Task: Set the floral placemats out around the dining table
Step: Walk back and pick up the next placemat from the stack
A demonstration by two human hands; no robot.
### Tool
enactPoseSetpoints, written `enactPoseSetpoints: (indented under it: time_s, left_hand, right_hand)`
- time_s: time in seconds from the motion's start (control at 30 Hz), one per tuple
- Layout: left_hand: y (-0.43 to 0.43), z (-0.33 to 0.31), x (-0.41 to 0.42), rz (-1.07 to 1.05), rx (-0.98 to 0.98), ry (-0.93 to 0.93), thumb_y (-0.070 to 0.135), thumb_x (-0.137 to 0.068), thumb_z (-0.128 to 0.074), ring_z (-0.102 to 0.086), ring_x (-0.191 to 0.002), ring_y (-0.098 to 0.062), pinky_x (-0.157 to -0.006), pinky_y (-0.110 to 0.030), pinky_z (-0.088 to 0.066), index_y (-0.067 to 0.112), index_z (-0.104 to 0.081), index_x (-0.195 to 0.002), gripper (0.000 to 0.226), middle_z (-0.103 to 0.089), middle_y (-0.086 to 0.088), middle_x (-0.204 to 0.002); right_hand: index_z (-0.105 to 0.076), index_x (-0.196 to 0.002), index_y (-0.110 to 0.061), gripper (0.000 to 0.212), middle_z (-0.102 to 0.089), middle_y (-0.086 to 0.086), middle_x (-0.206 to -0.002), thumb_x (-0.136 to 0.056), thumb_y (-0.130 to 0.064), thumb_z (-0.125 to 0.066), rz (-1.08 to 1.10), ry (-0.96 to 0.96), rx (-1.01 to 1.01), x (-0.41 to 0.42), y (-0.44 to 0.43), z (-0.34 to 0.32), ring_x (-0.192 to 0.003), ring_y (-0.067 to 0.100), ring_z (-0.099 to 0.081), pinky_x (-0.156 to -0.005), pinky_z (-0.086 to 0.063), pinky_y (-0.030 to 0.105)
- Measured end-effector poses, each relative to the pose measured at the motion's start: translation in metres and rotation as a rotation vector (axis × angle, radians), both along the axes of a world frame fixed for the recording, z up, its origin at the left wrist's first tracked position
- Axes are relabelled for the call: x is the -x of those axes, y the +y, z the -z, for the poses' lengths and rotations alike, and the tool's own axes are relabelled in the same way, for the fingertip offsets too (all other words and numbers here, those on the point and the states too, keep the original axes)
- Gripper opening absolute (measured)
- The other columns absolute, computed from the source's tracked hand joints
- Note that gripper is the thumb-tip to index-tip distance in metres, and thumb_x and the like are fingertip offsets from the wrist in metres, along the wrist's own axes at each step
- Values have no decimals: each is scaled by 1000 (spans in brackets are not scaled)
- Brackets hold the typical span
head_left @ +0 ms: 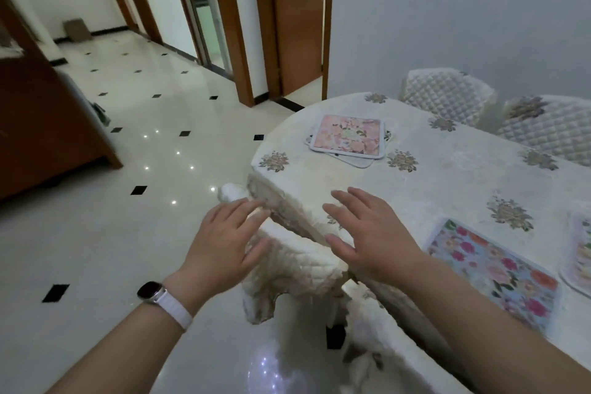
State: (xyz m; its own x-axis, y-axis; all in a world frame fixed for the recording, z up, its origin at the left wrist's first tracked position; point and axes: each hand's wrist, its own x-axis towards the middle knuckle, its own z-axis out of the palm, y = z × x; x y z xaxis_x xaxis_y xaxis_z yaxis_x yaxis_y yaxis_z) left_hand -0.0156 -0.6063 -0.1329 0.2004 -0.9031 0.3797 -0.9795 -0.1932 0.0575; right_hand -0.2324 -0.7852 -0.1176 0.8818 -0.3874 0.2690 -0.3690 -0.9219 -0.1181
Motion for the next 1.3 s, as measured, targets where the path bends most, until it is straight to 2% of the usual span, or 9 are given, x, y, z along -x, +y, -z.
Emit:
enactPoseSetpoints:
  time_s: [0.3,0.53,0.67,0.97,1.17,1.3]
  left_hand:
    - [97,6,-140,-99,28,-27,43,-92,-49,-53,-125,-30,-105,-48,-36,15,-64,-124,45,-62,-8,-132]
    - [164,15,-215,-242,25,-30,41,-92,-48,-56,-122,-30,-103,-48,-38,14,-66,-120,43,-63,-8,-130]
    - [179,28,-244,-304,27,-5,41,-92,-47,-56,-122,-30,-104,-48,-36,15,-66,-120,43,-63,-7,-131]
    - [169,42,-339,-416,-40,33,44,-92,-47,-54,-124,-29,-105,-44,-32,16,-65,-123,45,-61,-7,-133]
    - [119,37,-439,-446,-39,45,42,-93,-48,-55,-122,-28,-103,-44,-35,15,-66,-121,42,-63,-6,-130]
    - [73,22,-499,-436,-59,15,43,-94,-46,-55,-122,-27,-103,-43,-34,16,-66,-120,43,-63,-5,-130]
  right_hand:
    - [-56,-134,-21,55,-55,4,-142,-94,-52,-36,-114,53,72,-166,81,-8,-133,28,-46,-106,-38,44]
    - [-60,-131,-18,54,-59,6,-137,-92,-50,-40,-254,90,114,-266,121,-8,-127,30,-53,-101,-44,46]
    - [-60,-131,-18,54,-59,5,-137,-92,-50,-39,-276,91,108,-311,126,-1,-127,28,-52,-99,-44,42]
    - [-60,-130,-16,54,-60,5,-133,-92,-48,-38,-332,72,29,-441,97,32,-122,28,-54,-96,-46,44]
    - [-60,-128,-15,52,-62,6,-128,-90,-46,-42,-325,-2,-33,-543,39,38,-118,28,-55,-91,-48,42]
    - [-60,-128,-15,53,-61,7,-130,-90,-47,-41,-305,1,-30,-592,-15,27,-120,30,-55,-93,-47,44]
